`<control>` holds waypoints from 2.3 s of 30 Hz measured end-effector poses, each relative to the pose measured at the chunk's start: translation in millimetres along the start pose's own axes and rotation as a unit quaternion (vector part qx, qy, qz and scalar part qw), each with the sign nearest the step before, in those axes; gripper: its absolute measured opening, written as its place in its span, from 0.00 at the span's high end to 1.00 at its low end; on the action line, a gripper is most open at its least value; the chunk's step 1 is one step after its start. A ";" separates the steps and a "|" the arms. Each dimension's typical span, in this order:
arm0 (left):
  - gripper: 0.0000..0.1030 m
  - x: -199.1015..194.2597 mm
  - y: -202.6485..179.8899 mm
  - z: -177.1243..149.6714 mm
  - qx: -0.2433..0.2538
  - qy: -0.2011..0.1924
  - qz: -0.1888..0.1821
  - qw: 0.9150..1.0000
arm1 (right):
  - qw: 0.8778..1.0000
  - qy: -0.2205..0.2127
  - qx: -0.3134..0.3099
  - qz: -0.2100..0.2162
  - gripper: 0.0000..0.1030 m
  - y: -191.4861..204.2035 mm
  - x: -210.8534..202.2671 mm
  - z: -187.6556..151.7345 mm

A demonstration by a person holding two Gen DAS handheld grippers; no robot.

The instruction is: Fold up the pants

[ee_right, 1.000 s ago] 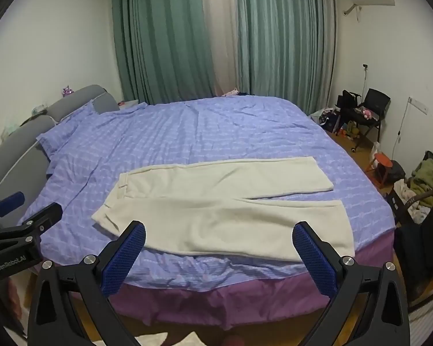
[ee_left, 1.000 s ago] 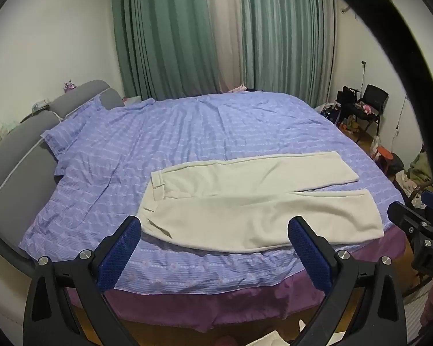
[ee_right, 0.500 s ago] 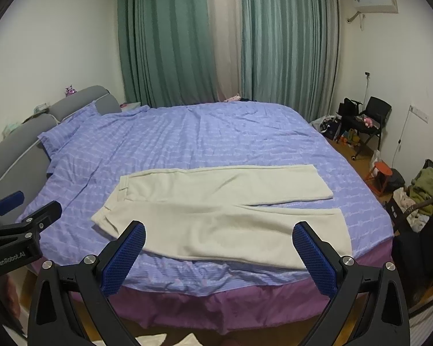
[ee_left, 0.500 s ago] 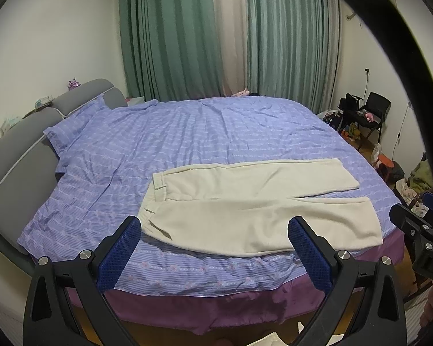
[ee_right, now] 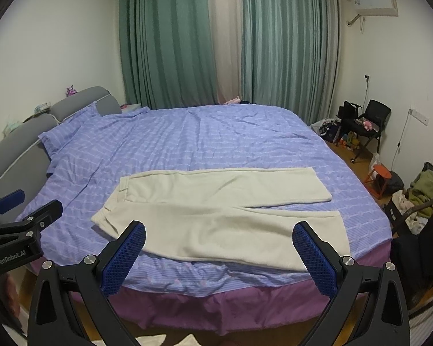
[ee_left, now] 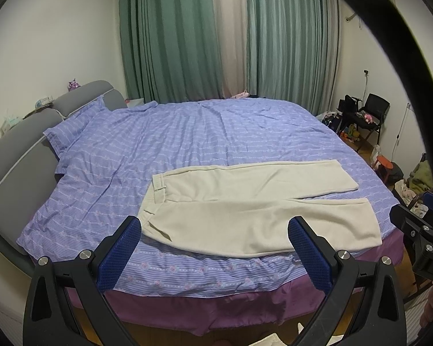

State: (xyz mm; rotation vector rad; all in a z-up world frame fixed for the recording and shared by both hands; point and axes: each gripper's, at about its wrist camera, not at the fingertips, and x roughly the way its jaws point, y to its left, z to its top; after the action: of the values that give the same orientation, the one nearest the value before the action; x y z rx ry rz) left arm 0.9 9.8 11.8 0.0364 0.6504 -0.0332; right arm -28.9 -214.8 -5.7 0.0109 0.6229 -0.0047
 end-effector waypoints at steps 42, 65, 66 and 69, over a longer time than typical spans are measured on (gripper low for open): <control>0.00 9.3 -6.4 1.9 0.001 0.004 0.006 1.000 | 1.000 0.008 -0.003 0.009 0.00 -9.2 9.8 9.8; 0.00 106.6 34.9 -29.0 -0.048 0.085 0.097 0.990 | 0.986 0.134 0.016 0.093 0.00 1.3 134.5 -13.8; 0.00 114.2 39.2 -30.5 -0.048 0.091 0.096 0.990 | 0.985 0.141 0.017 0.094 0.00 6.9 143.7 -16.4; 0.00 151.0 60.2 -37.4 -0.046 0.124 0.084 0.988 | 0.981 0.168 0.031 0.089 0.01 23.0 173.9 -22.6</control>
State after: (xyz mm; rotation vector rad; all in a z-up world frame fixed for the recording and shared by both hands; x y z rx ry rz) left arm 101.0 68.6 -108.1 0.0058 0.8942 0.1657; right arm 99.3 -191.7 -125.4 0.1303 0.9576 0.1542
